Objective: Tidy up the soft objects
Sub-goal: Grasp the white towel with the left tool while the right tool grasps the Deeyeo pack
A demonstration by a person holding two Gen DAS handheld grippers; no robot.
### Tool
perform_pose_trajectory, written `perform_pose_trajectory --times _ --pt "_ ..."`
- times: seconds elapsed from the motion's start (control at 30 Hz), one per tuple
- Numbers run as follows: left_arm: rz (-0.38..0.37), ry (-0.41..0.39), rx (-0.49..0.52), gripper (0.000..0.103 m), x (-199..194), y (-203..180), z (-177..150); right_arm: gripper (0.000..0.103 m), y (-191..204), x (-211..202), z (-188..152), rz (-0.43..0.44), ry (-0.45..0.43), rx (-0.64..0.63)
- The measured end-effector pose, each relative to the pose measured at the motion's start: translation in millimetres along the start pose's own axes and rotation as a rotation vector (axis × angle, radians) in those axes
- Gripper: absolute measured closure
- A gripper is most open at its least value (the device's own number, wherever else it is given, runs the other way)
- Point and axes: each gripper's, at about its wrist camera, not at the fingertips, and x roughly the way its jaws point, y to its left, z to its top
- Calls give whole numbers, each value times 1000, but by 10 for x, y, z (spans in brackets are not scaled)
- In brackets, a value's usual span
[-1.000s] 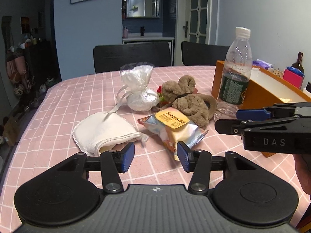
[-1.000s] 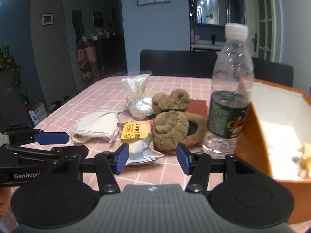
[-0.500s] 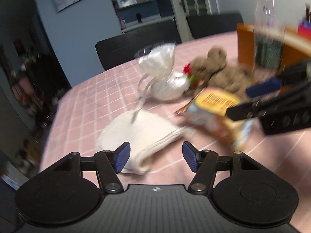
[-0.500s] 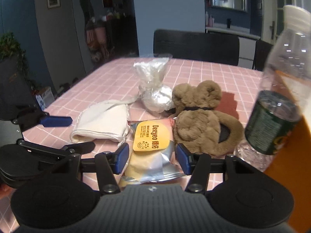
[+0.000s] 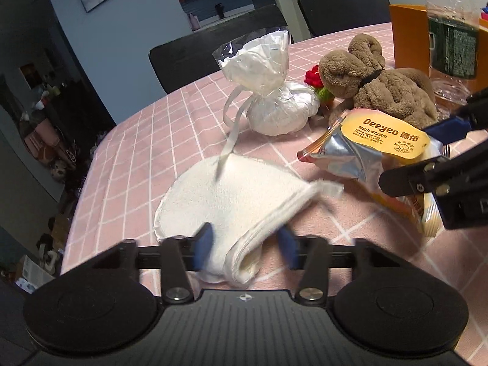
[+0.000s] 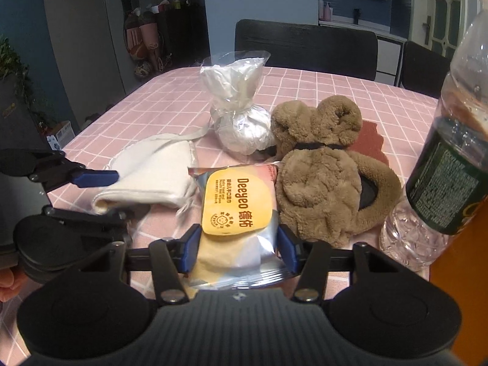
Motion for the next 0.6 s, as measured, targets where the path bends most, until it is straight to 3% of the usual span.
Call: perform_pose_trajectory --times 0.2,0.6 --pt "12 0 0 81 -196 -132 -79 60 7 -192 -114 16 6 -22" --pt "-114 4 2 82 -1063 -752 -375 59 -206 -856 -638 1 36 -45"
